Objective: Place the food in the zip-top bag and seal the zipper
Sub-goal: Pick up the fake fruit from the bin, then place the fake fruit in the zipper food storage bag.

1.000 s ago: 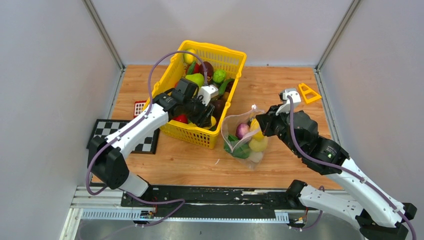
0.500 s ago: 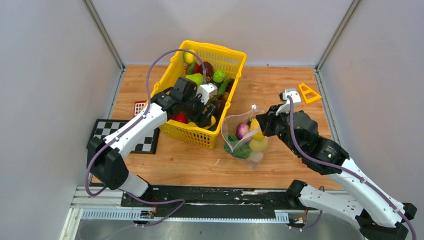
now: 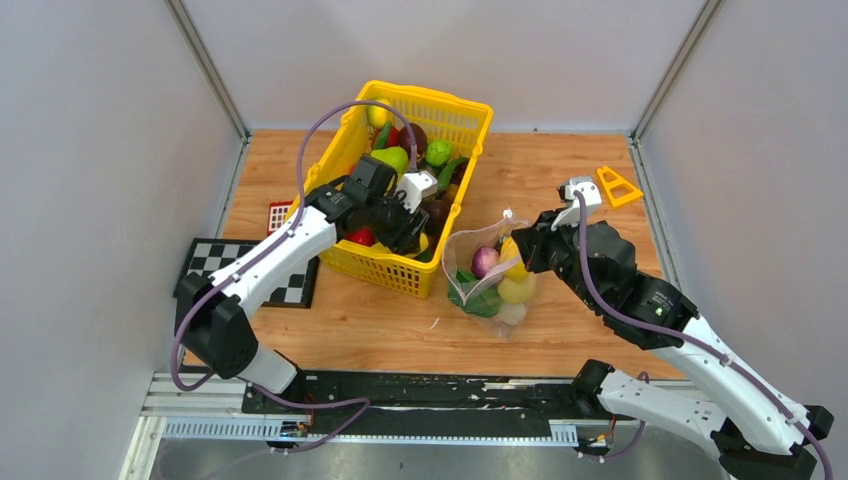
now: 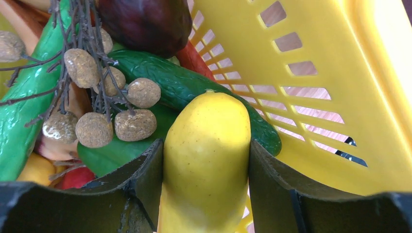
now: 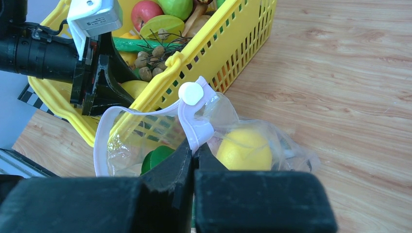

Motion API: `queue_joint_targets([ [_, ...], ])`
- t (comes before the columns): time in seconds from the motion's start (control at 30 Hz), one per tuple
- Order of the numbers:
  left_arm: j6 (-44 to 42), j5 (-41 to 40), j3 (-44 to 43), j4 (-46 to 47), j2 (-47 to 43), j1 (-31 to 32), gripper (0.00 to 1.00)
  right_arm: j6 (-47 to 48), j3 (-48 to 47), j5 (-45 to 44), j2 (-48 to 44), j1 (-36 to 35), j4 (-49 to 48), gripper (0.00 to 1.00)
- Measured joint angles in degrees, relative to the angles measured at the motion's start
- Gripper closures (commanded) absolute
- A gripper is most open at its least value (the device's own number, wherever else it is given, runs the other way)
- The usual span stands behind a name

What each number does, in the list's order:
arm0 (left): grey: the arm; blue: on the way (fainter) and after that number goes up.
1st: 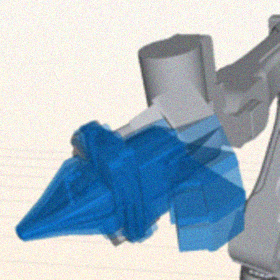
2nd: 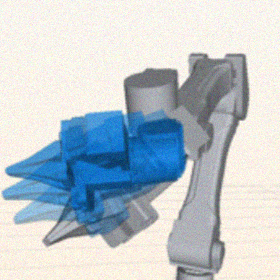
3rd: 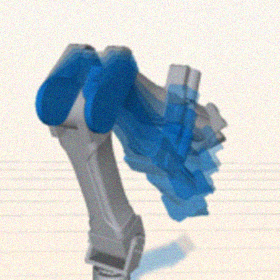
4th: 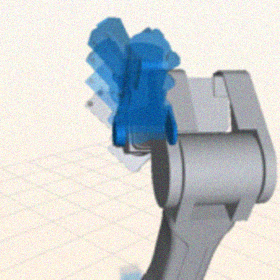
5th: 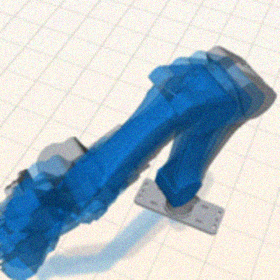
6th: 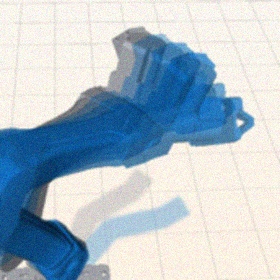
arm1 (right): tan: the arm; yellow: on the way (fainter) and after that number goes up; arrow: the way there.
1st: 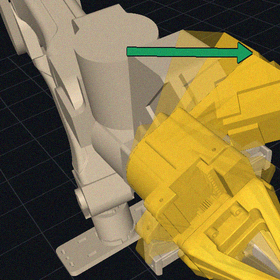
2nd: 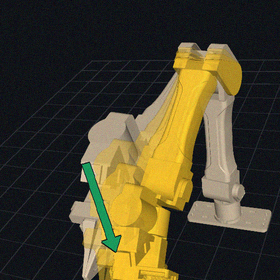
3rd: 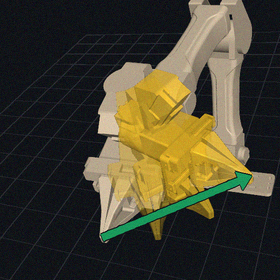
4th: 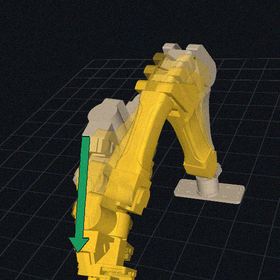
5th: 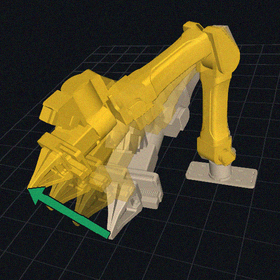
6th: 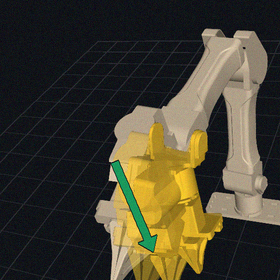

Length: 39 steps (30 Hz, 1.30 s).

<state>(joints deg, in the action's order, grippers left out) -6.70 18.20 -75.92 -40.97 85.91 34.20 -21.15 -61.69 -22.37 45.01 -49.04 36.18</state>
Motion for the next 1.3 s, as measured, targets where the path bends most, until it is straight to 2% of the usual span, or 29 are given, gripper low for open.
queue_joint_targets([
  [0.1, 0.4, -1.4, 0.2, 0.3, -1.2, 0.0, 0.81, 0.0, 0.0, 0.0, 0.0, 0.0, 0.0, 1.00],
  [0.2, 1.1, -3.5, 1.3, 1.3, -4.1, 0.0, 0.84, 0.0, 0.0, 0.0, 0.0, 0.0, 0.0, 1.00],
  [0.57, 9.3, -11.9, 7.4, 12.8, -19.3, 0.0, 0.86, 0.0, 0.0, 0.0, 0.0, 0.0, 0.0, 1.00],
  [0.77, 18.4, -6.1, 8.3, 22.7, -23.5, 0.0, 0.87, 0.0, 0.0, 0.2, 0.0, 0.0, 0.0, 1.00],
  [1.03, 34.7, 4.3, 14.6, 42.4, -24.3, 1.2, 0.86, 0.0, 0.0, 0.3, 0.0, 0.0, 0.0, 1.00],
  [1.17, 39.8, 6.0, 16.7, 51.7, -22.9, 6.3, 0.86, 0.0, 0.0, 0.4, 0.4, 0.0, -0.2, 1.00],
  [1.3, 39.8, 6.3, 17.0, 56.3, -20.9, 12.4, 0.86, 0.0, 0.0, 0.4, 0.7, 0.0, -0.5, 1.00],
])
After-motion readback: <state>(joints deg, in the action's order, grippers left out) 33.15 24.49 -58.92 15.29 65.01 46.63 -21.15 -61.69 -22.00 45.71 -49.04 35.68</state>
